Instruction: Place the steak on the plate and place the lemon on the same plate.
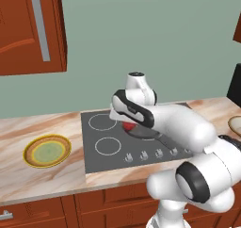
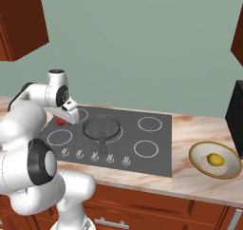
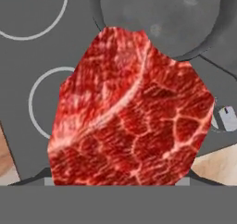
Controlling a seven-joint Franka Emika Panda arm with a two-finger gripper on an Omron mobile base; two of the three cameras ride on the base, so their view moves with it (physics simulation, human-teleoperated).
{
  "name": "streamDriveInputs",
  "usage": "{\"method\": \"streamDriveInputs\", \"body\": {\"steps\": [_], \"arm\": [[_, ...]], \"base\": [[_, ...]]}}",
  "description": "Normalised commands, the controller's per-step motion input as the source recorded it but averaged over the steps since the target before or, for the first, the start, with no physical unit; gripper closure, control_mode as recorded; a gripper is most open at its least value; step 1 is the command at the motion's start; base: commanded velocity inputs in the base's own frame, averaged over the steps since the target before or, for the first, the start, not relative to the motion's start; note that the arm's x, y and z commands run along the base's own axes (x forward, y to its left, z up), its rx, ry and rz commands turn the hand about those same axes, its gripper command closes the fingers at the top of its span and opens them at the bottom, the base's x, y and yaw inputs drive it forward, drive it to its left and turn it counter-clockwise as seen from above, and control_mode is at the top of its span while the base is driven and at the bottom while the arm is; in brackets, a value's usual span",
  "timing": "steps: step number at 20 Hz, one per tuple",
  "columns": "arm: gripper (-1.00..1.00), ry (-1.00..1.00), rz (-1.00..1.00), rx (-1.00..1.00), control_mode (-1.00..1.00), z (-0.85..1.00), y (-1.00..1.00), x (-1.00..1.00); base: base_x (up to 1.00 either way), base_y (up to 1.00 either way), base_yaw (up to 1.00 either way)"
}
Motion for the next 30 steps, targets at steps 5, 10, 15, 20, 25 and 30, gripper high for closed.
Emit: {"method": "streamDriveInputs", "body": {"steps": [5, 10, 15, 20, 25, 30], "arm": [[1.00, -0.08, 0.30, 0.00, -1.00, 0.04, 0.70, -0.01], [1.00, -0.11, 0.18, 0.00, -1.00, 0.00, 0.76, 0.02], [1.00, -0.07, 0.01, 0.00, -1.00, 0.00, 0.75, 0.00], [1.00, 0.01, 0.00, 0.01, -1.00, 0.00, 0.78, 0.03], [1.00, 0.01, 0.00, 0.02, -1.00, 0.00, 0.81, 0.07], [1.00, 0.02, 0.00, 0.00, -1.00, 0.00, 0.78, 0.17]], "base": [[0.00, 0.00, 0.00], [0.00, 0.00, 0.00], [0.00, 0.00, 0.00], [0.00, 0.00, 0.00], [0.00, 0.00, 0.00], [0.00, 0.00, 0.00]]}}
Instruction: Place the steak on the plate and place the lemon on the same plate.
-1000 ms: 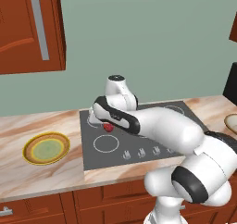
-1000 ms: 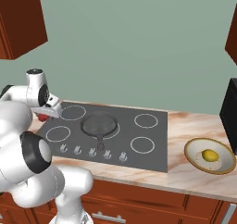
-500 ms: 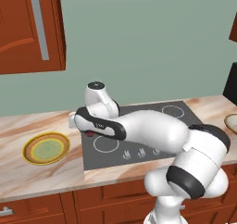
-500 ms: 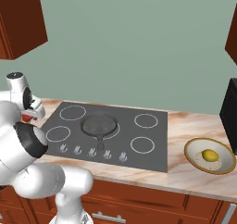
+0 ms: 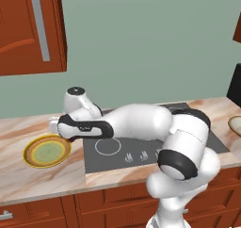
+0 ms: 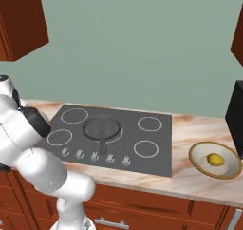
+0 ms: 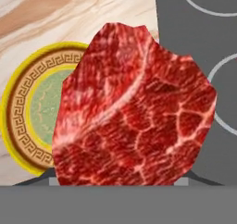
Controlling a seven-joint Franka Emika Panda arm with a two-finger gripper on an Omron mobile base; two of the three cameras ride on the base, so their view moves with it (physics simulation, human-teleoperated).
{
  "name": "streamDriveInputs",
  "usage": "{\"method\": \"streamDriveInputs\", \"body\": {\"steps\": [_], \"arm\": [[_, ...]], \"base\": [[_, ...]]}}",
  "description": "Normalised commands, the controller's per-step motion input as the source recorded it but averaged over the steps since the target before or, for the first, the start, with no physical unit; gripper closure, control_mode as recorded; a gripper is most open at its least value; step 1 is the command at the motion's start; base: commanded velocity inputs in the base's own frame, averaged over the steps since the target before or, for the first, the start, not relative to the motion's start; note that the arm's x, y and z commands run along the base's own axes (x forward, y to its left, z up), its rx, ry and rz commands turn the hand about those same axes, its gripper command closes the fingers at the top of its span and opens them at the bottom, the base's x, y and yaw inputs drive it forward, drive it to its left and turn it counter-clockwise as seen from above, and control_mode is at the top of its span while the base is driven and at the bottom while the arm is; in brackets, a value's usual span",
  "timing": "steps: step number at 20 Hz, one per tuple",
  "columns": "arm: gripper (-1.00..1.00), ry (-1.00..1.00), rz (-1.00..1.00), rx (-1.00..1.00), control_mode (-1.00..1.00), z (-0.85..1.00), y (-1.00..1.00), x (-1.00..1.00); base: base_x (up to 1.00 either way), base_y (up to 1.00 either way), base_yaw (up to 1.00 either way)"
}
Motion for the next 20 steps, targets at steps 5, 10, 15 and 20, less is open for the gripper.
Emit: {"method": "streamDriveInputs", "body": {"steps": [5, 10, 15, 20], "arm": [[1.00, 0.08, 0.00, 0.00, -1.00, -0.07, 0.66, 0.19], [1.00, 0.11, 0.00, 0.00, -1.00, -0.21, 0.45, 0.14], [1.00, 0.01, 0.00, -0.09, -1.00, -0.26, 0.32, 0.04], [1.00, 0.00, 0.00, -0.10, -1.00, -0.29, 0.18, 0.08]], "base": [[0.00, 0.00, 0.00], [0.00, 0.00, 0.00], [0.00, 0.00, 0.00], [0.00, 0.00, 0.00]]}}
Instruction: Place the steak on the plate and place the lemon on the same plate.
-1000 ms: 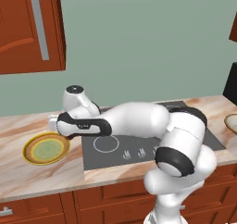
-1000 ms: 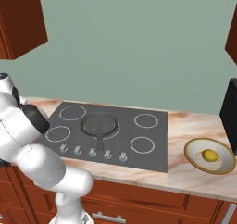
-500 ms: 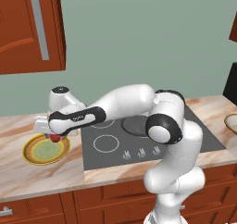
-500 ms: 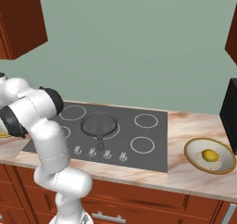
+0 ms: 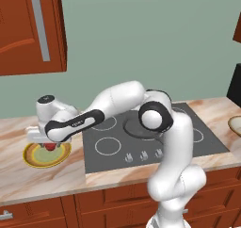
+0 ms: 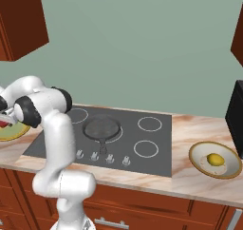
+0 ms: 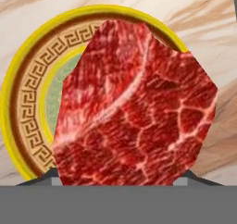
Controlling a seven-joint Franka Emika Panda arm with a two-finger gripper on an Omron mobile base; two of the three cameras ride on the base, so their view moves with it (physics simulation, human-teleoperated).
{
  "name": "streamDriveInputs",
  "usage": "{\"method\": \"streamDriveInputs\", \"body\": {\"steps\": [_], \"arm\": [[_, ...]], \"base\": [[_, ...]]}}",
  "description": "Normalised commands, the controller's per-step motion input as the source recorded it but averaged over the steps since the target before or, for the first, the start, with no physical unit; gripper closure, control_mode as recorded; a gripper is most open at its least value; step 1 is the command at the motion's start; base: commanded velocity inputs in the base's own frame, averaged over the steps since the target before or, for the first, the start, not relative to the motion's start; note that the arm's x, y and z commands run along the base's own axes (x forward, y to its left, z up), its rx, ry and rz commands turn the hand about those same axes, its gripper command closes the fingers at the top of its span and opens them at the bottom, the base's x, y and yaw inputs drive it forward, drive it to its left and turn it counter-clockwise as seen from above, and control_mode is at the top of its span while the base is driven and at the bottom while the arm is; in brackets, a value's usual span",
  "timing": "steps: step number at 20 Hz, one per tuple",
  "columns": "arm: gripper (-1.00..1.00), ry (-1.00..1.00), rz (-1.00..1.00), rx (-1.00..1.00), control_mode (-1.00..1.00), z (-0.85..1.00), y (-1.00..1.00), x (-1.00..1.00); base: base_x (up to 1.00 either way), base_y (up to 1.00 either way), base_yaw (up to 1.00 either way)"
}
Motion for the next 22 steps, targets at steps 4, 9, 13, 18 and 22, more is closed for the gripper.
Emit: {"method": "streamDriveInputs", "body": {"steps": [4, 9, 13, 18, 22], "arm": [[1.00, 0.01, 0.00, -0.05, -1.00, -0.24, 0.04, 0.15], [1.00, 0.01, 0.00, 0.00, -1.00, -0.23, -0.06, 0.05], [1.00, 0.00, -0.04, 0.00, -1.00, -0.33, -0.19, -0.01], [1.00, 0.00, -0.07, 0.00, -1.00, -0.33, -0.35, -0.03], [1.00, 0.00, -0.04, 0.00, -1.00, -0.23, -0.19, 0.03]], "base": [[0.00, 0.00, 0.00], [0.00, 0.00, 0.00], [0.00, 0.00, 0.00], [0.00, 0.00, 0.00], [0.00, 0.00, 0.00]]}}
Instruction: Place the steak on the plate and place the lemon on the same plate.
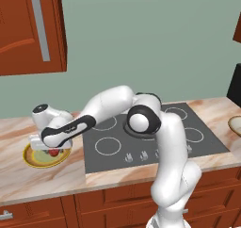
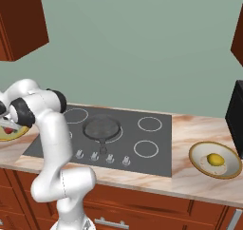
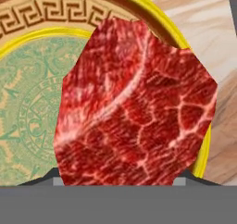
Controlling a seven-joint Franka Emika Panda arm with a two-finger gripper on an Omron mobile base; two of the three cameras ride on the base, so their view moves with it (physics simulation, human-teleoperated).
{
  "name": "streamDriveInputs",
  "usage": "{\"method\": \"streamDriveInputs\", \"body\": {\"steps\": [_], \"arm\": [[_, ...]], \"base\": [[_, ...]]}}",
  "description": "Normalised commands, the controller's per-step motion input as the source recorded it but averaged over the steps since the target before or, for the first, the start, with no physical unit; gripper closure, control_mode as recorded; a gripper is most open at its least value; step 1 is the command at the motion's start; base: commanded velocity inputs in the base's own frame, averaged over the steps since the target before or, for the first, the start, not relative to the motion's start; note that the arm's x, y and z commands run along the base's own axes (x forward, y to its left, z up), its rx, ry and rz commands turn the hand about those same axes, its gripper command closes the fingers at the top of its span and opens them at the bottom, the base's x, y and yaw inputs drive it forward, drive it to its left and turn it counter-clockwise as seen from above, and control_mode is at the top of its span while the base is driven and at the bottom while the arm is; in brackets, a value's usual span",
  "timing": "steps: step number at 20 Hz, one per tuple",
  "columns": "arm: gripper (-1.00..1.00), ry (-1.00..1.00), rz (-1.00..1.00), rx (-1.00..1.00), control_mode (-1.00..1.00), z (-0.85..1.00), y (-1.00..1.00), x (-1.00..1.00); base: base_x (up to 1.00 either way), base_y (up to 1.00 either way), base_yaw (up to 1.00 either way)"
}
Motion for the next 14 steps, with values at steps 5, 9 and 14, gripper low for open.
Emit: {"method": "streamDriveInputs", "body": {"steps": [5, 9, 14], "arm": [[1.00, 0.00, -0.02, 0.06, -1.00, -0.16, -0.13, 0.02], [1.00, 0.00, 0.00, 0.10, -1.00, -0.05, -0.04, 0.07], [1.00, 0.00, 0.00, 0.03, -1.00, -0.02, 0.02, 0.14]], "base": [[0.00, 0.00, 0.00], [0.00, 0.00, 0.00], [0.00, 0.00, 0.00]]}}
